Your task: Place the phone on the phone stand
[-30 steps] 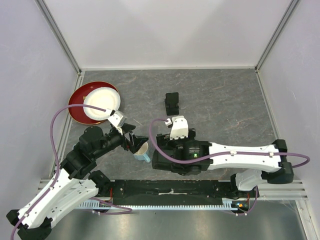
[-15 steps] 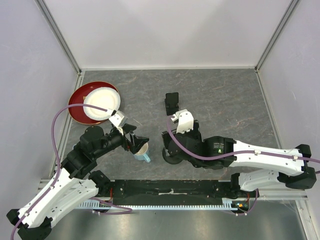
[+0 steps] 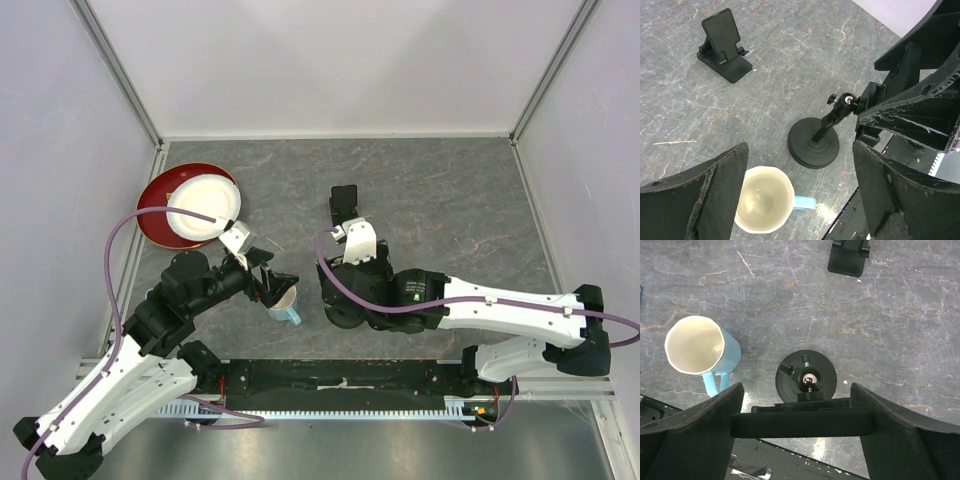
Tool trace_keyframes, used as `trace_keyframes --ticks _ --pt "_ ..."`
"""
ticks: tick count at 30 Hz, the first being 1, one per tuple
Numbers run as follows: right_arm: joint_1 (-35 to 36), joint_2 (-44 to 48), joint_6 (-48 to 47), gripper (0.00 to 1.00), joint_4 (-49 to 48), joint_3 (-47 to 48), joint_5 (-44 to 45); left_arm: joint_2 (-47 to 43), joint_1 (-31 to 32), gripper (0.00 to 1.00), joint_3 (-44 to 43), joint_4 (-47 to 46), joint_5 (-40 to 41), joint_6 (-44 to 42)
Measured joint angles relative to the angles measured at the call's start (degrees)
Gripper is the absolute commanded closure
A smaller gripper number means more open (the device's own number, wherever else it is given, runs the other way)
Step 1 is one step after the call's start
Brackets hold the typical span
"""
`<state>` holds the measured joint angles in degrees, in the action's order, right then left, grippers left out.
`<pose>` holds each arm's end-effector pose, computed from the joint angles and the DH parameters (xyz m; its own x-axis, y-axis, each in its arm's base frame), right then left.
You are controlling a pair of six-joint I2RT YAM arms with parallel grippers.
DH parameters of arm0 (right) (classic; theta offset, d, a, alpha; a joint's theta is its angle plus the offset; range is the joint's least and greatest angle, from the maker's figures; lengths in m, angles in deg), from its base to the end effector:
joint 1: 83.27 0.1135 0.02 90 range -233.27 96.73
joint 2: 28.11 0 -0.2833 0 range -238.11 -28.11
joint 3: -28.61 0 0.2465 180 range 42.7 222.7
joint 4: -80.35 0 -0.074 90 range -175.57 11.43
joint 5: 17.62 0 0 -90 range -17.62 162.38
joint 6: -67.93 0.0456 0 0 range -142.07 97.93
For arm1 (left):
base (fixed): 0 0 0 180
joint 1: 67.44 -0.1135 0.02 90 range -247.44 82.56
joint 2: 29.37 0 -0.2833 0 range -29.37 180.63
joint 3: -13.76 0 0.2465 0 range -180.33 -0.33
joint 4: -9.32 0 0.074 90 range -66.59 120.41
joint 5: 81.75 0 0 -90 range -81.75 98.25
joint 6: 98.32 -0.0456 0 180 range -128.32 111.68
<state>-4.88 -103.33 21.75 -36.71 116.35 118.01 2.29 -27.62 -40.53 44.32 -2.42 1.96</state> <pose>0.0834 0.2440 0.3593 -0.5227 -0.1384 -0.8412 -0.3207 0.9462 0.0436 0.0886 -0.0849 0.3316 -0.2990 0.0210 -0.9540 0.7265 0.6532 -0.2133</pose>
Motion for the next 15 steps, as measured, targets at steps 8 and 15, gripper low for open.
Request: trace_keyframes --ticks 8,15 --pt "-0.2 -0.2 2.5 0.44 1.9 0.0 0.5 0.1 0.0 0.10 0.0 0.0 0.0 -0.4" --pt "-0.2 0.3 3.1 1.00 2.7 0.0 0.7 0.6 0.0 0.10 0.0 0.0 -0.3 -0.4"
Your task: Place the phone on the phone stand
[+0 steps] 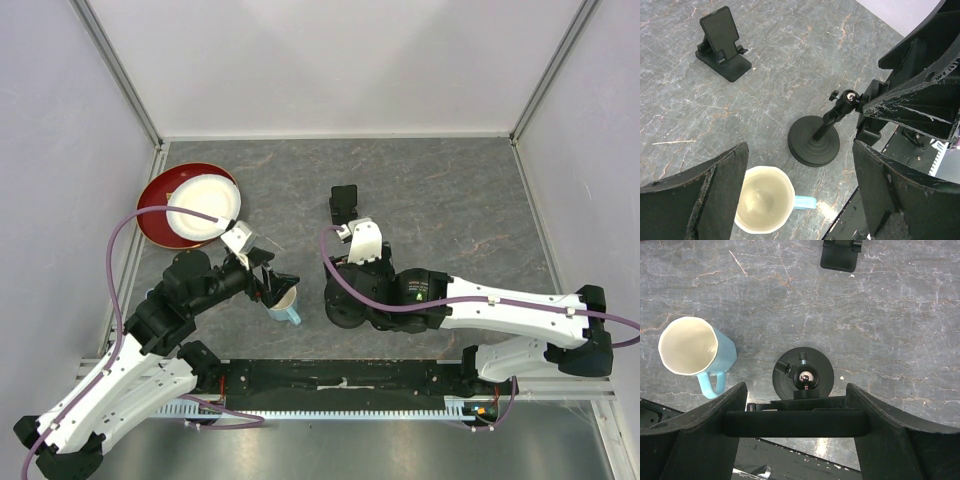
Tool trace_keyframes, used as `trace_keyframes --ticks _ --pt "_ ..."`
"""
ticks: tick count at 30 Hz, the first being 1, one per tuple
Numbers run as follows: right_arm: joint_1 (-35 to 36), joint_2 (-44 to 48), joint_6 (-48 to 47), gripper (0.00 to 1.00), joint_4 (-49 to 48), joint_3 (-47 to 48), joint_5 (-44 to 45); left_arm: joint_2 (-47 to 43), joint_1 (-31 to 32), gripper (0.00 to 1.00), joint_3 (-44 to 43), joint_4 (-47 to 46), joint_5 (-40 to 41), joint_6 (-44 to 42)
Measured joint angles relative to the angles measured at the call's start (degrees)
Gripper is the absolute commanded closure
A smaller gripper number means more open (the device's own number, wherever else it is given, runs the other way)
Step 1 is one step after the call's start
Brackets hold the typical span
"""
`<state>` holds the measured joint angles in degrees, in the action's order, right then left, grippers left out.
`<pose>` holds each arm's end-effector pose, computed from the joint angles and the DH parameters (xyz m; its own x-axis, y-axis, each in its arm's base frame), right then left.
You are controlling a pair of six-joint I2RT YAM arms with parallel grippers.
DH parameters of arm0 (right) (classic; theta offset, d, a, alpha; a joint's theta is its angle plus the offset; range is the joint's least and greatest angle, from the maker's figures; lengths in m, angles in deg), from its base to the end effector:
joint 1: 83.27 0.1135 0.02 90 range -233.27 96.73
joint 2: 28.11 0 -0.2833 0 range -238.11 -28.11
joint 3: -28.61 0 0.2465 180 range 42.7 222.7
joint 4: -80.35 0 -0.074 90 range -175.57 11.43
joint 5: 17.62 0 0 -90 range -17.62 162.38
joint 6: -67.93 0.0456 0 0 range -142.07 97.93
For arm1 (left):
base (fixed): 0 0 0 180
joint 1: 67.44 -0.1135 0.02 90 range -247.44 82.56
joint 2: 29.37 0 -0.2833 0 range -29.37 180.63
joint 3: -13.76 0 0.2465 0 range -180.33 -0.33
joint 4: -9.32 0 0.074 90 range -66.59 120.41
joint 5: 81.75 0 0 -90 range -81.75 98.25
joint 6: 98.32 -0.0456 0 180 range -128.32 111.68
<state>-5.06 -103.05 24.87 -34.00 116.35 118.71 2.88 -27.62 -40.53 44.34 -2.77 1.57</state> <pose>0.0835 0.2384 0.3576 -0.5398 -0.1172 -0.8336 -0.2816 0.9584 0.0476 0.0901 -0.0865 0.3305 -0.3025 0.0327 -0.9526 0.7305 0.6499 -0.2097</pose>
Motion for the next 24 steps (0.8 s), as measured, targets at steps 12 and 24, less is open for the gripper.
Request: trace_keyframes --ticks 12,24 --pt "-3.1 1.0 1.4 1.00 3.1 0.0 3.5 -0.8 0.0 0.10 0.0 0.0 0.0 0.0" --pt "-28.5 4.5 -11.9 1.00 -2.4 -0.6 1.5 -0.4 0.0 0.11 0.0 0.0 -0.3 0.0"
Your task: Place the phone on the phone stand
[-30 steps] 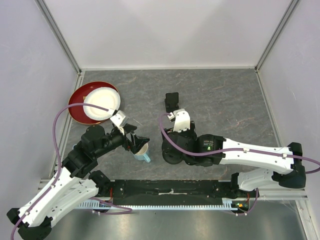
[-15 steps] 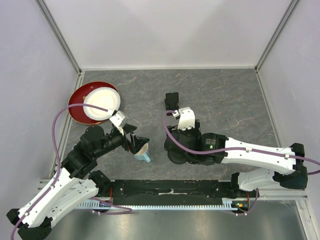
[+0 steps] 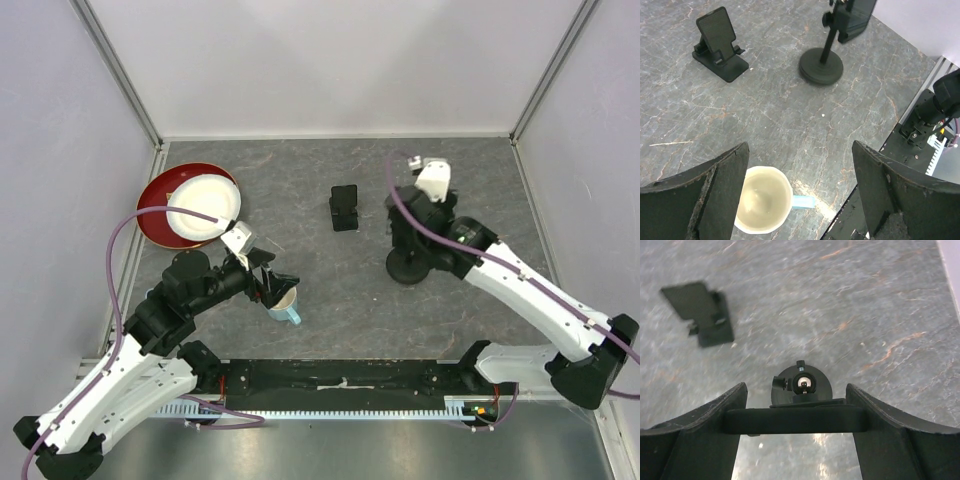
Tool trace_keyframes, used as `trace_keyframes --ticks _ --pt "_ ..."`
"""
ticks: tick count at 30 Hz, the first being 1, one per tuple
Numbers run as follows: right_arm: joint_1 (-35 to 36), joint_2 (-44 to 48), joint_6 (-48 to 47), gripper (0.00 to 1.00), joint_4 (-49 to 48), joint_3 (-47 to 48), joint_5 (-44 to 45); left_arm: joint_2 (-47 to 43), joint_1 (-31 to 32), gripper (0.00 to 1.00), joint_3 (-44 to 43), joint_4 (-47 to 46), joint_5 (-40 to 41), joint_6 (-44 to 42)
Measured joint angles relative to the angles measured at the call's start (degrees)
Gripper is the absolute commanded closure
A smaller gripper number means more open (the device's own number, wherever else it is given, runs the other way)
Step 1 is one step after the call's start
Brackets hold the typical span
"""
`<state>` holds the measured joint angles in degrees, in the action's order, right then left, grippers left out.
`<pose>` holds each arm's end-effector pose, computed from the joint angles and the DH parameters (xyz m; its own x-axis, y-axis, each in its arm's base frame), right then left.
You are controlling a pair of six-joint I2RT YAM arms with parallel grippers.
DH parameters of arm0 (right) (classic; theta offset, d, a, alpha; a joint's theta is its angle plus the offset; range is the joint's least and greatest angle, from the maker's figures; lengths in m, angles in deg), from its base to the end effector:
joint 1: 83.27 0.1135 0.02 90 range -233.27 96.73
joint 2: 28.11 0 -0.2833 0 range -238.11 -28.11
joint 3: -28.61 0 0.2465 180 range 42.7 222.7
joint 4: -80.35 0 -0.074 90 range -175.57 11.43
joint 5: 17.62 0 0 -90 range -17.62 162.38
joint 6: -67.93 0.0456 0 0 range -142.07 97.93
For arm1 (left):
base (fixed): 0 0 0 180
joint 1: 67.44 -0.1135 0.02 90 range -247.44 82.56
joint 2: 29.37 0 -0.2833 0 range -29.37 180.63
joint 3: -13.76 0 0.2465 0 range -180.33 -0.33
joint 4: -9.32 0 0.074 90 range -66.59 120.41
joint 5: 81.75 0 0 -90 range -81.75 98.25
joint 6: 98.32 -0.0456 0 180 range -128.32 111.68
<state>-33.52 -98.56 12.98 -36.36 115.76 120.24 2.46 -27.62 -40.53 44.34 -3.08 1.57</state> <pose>0.1765 0.1561 0.3753 -0.4893 0.0184 -0.8719 0.1199 0.9917 -0.0463 0.0887 -0.0856 0.3313 -0.2977 0.0289 -0.9542 0.7350 0.6448 -0.2097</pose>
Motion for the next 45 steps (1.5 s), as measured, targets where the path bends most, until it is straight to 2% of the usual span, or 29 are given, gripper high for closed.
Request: trace_keyframes --ticks 6,12,17,23,33,41,45 --pt "-18.7 0.1 -11.8 1.00 -11.6 -2.4 -8.1 0.8 0.0 0.12 0.0 0.0 -1.8 0.0" --pt "-32.5 -8.2 -22.7 1.00 -22.6 -0.5 -16.0 1.5 0.0 0.14 0.0 0.0 -4.0 0.0" --pt "-41.0 -17.5 -28.4 1.00 -29.1 6.5 -22.3 2.8 0.0 0.16 0.0 0.0 -6.2 0.0" --pt "-50.2 -30.9 -30.1 1.00 -34.0 18.8 -33.4 3.7 0.0 0.16 0.0 -0.1 -8.0 0.0" --pt "-56.1 -48.0 -38.1 1.00 -36.6 38.2 -44.1 4.3 0.0 0.16 0.0 -0.1 -8.3 0.0" --pt "-58.1 -57.3 -41.1 1.00 -38.0 50.3 -51.3 6.3 0.1 0.16 0.0 -0.1 -8.3 0.0" --pt "-59.1 -59.5 -41.3 1.00 -38.5 52.8 -53.5 7.6 0.1 0.16 0.0 0.0 -8.2 0.0"
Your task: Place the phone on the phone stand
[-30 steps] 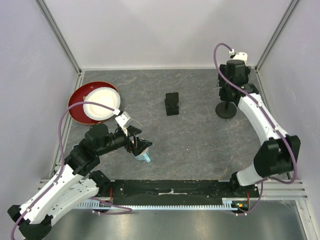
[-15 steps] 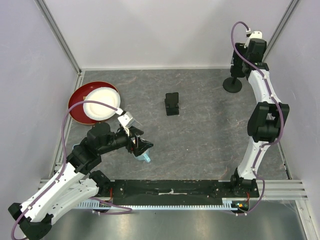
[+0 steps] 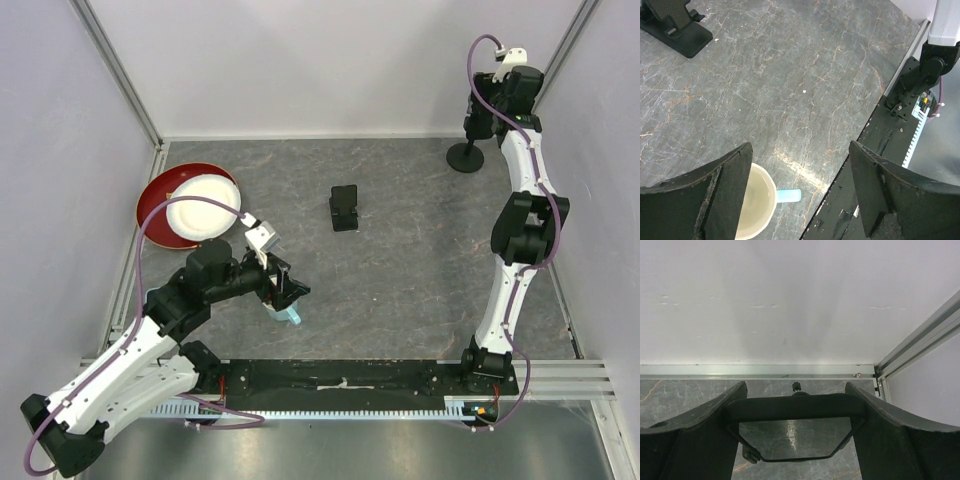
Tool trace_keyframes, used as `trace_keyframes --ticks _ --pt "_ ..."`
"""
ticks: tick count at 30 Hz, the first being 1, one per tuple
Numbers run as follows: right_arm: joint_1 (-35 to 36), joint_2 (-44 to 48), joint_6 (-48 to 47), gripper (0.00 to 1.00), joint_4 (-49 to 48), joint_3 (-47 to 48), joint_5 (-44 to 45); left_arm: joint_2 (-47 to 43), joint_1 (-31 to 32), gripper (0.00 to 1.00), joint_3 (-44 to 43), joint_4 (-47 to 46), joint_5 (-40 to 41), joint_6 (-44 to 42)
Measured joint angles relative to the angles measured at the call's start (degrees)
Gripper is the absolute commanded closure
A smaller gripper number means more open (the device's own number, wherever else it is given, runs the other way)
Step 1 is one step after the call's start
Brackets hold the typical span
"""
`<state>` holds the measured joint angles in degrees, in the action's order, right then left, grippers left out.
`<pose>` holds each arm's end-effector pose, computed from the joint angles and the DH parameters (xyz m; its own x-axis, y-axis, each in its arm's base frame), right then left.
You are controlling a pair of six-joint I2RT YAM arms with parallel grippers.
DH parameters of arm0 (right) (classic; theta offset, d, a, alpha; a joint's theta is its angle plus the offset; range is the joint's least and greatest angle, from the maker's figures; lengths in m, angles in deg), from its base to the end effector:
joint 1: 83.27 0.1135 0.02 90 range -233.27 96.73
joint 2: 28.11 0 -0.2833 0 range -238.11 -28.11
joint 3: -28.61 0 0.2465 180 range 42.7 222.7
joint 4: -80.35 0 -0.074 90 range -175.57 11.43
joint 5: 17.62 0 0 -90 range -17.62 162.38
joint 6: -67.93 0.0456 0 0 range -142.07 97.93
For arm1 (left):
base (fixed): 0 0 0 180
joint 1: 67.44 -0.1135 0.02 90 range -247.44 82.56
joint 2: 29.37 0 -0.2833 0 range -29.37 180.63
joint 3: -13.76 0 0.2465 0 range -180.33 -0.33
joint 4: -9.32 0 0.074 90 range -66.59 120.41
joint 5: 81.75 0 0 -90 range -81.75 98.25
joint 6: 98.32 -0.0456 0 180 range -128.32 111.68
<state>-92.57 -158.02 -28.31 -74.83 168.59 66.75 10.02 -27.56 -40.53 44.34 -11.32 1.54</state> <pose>0.5533 -0.0861 0.3435 -0.2571 -0.0675 -0.9640 0.0395 0.9960 -0.0803 0.1046 -0.1073 0.3164 -0.4049 0.1280 -0.9054 0.7878 0.5515 -0.2743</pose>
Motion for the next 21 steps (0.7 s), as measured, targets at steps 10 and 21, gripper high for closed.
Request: trace_keyframes --ticks 10,21 --pt "-0.1 -1.1 0.0 0.80 -1.8 0.7 0.4 1.4 0.0 0.16 0.0 0.0 0.4 -0.1" --pt "0.0 -1.0 2.4 0.02 -5.5 -1.2 3.0 1.5 0.0 0.17 0.0 0.0 2.4 -0.6"
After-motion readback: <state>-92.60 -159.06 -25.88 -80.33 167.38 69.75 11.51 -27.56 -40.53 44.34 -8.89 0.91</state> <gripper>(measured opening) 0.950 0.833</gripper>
